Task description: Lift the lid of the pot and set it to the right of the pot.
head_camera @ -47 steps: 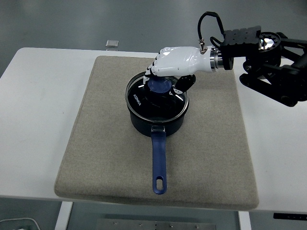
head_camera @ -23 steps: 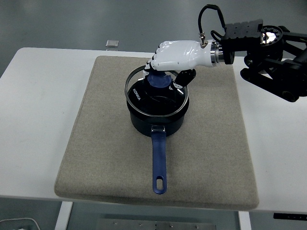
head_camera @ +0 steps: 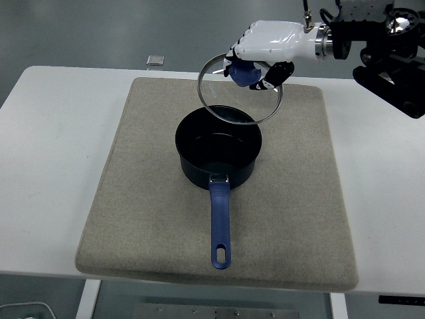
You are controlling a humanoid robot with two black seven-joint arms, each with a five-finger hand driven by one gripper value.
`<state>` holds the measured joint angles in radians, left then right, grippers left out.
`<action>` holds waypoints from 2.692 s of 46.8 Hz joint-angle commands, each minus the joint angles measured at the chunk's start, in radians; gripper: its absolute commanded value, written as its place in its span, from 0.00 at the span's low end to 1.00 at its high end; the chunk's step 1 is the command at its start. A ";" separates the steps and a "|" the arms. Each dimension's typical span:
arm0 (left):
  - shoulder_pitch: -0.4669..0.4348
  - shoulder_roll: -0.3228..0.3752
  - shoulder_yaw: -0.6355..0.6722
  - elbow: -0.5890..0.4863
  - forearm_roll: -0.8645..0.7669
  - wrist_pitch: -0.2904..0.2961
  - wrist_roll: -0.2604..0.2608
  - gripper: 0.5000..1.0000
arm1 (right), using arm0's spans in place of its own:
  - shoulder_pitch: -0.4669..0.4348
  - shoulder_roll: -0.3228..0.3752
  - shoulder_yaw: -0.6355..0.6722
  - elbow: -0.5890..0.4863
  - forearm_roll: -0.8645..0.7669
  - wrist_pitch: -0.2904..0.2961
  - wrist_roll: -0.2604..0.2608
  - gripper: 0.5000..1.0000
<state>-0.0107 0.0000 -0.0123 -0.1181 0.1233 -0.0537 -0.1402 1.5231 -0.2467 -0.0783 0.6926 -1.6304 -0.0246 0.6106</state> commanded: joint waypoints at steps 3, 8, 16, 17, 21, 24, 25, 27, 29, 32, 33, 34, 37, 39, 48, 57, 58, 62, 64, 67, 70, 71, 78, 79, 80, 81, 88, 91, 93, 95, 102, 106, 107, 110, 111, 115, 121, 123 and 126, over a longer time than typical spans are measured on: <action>0.000 0.000 0.000 0.000 -0.001 0.000 0.001 1.00 | 0.002 0.004 -0.004 -0.053 -0.002 -0.003 0.000 0.00; 0.000 0.000 0.000 0.000 -0.001 0.000 0.001 1.00 | -0.003 0.004 -0.005 -0.094 -0.003 -0.006 0.000 0.00; 0.000 0.000 0.000 0.000 -0.001 0.000 0.001 1.00 | -0.009 0.003 -0.029 -0.157 -0.011 -0.014 0.000 0.00; 0.000 0.000 0.000 0.000 -0.001 0.000 0.001 1.00 | -0.009 0.003 -0.040 -0.163 -0.011 -0.015 0.000 0.00; 0.000 0.000 0.000 0.000 -0.001 0.000 0.001 1.00 | -0.009 0.003 -0.083 -0.180 -0.005 -0.029 0.000 0.00; 0.000 0.000 0.000 0.000 -0.001 0.000 0.001 1.00 | -0.012 0.001 -0.110 -0.192 -0.003 -0.037 0.000 0.00; 0.000 0.000 0.000 0.000 -0.001 0.000 0.001 1.00 | -0.014 0.000 -0.116 -0.196 -0.003 -0.038 0.000 0.00; 0.000 0.000 0.000 0.000 -0.001 0.000 0.001 1.00 | -0.018 -0.003 -0.126 -0.206 -0.003 -0.043 0.000 0.00; 0.000 0.000 0.000 0.000 0.001 0.000 0.001 1.00 | -0.023 -0.006 -0.133 -0.211 -0.003 -0.043 0.000 0.00; 0.000 0.000 0.000 0.000 -0.001 0.000 0.001 1.00 | -0.031 -0.006 -0.146 -0.222 -0.003 -0.043 0.000 0.00; 0.000 0.000 0.000 0.000 -0.001 0.000 0.001 1.00 | -0.032 -0.008 -0.149 -0.223 -0.003 -0.043 0.000 0.00; 0.000 0.000 0.000 0.000 -0.001 0.000 0.001 1.00 | -0.032 -0.008 -0.150 -0.223 -0.003 -0.043 0.000 0.00; 0.000 0.000 0.000 0.000 -0.001 0.000 0.001 1.00 | -0.035 -0.011 -0.152 -0.225 -0.003 -0.043 0.000 0.00; 0.000 0.000 0.000 0.000 -0.001 0.000 -0.001 1.00 | -0.041 -0.011 -0.153 -0.225 -0.003 -0.043 0.000 0.00; 0.000 0.000 0.000 0.000 -0.001 0.000 -0.001 1.00 | -0.066 -0.011 -0.181 -0.223 -0.003 -0.047 0.000 0.00; 0.000 0.000 0.000 0.000 -0.001 0.000 -0.001 1.00 | -0.093 -0.008 -0.199 -0.220 -0.003 -0.061 0.000 0.00; 0.000 0.000 0.000 0.000 0.001 0.000 -0.001 1.00 | -0.096 -0.008 -0.199 -0.220 -0.003 -0.061 0.000 0.00; 0.000 0.000 0.000 0.000 -0.001 0.000 -0.001 1.00 | -0.116 -0.009 -0.199 -0.220 -0.003 -0.063 0.000 0.00; 0.000 0.000 0.000 0.000 0.001 0.000 0.001 1.00 | -0.124 -0.009 -0.199 -0.220 -0.003 -0.061 0.000 0.00; 0.000 0.000 0.000 0.000 -0.001 0.000 0.001 1.00 | -0.129 -0.008 -0.199 -0.220 -0.003 -0.061 0.000 0.00; 0.000 0.000 0.000 0.000 -0.001 0.000 -0.001 1.00 | -0.135 -0.008 -0.199 -0.220 -0.002 -0.061 0.000 0.00; 0.000 0.000 0.000 0.000 -0.001 0.000 0.001 1.00 | -0.136 -0.008 -0.199 -0.220 -0.002 -0.061 0.000 0.00; 0.000 0.000 0.000 0.000 -0.001 0.000 0.001 1.00 | -0.150 -0.006 -0.198 -0.220 -0.002 -0.061 0.000 0.00; 0.000 0.000 0.000 0.000 -0.001 0.000 0.001 1.00 | -0.150 -0.008 -0.198 -0.220 -0.002 -0.063 0.000 0.00; 0.000 0.000 0.000 0.000 -0.001 0.000 -0.001 1.00 | -0.152 -0.008 -0.198 -0.220 -0.002 -0.061 0.000 0.00; 0.000 0.000 0.000 0.000 -0.001 0.000 0.001 1.00 | -0.152 -0.008 -0.198 -0.220 -0.002 -0.061 0.000 0.00; 0.000 0.000 0.000 0.000 -0.001 0.000 0.001 1.00 | -0.153 0.000 -0.198 -0.219 0.003 -0.061 0.000 0.00; 0.000 0.000 0.000 0.000 -0.001 0.000 0.001 1.00 | -0.156 0.001 -0.198 -0.217 0.003 -0.061 0.000 0.00; 0.000 0.000 0.000 0.000 -0.001 0.000 0.001 1.00 | -0.161 0.003 -0.196 -0.217 0.003 -0.061 0.000 0.00; 0.000 0.000 0.000 0.000 -0.001 0.000 0.001 1.00 | -0.166 0.003 -0.195 -0.217 0.003 -0.061 0.000 0.00; 0.000 0.000 0.000 0.000 0.001 0.000 0.001 1.00 | -0.172 0.004 -0.195 -0.217 0.003 -0.061 0.000 0.00; 0.000 0.000 0.000 0.000 -0.001 0.000 -0.001 1.00 | -0.176 0.004 -0.192 -0.217 0.003 -0.061 0.000 0.00; 0.000 0.000 0.000 0.000 -0.001 0.000 -0.001 1.00 | -0.176 0.004 -0.192 -0.217 0.003 -0.061 0.000 0.00; 0.000 0.000 0.000 0.000 -0.001 0.000 0.001 1.00 | -0.179 0.004 -0.190 -0.217 0.003 -0.063 0.000 0.00; 0.000 0.000 0.000 0.000 -0.001 0.000 0.001 1.00 | -0.181 0.004 -0.189 -0.217 0.003 -0.063 0.000 0.00; 0.000 0.000 0.000 0.000 -0.001 0.000 0.001 1.00 | -0.184 0.004 -0.186 -0.217 0.003 -0.063 0.000 0.00; 0.000 0.000 0.000 0.000 -0.001 0.000 -0.001 1.00 | -0.185 0.006 -0.182 -0.214 0.012 -0.063 0.000 0.00; 0.000 0.000 0.000 0.000 -0.001 0.000 -0.001 1.00 | -0.187 0.006 -0.184 -0.214 0.015 -0.063 0.000 0.00; 0.000 0.000 0.000 0.000 -0.001 0.000 0.001 1.00 | -0.187 0.010 -0.184 -0.214 0.017 -0.063 0.000 0.00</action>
<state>-0.0107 0.0000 -0.0123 -0.1181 0.1231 -0.0537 -0.1402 1.3364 -0.2406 -0.2614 0.4784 -1.6155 -0.0874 0.6109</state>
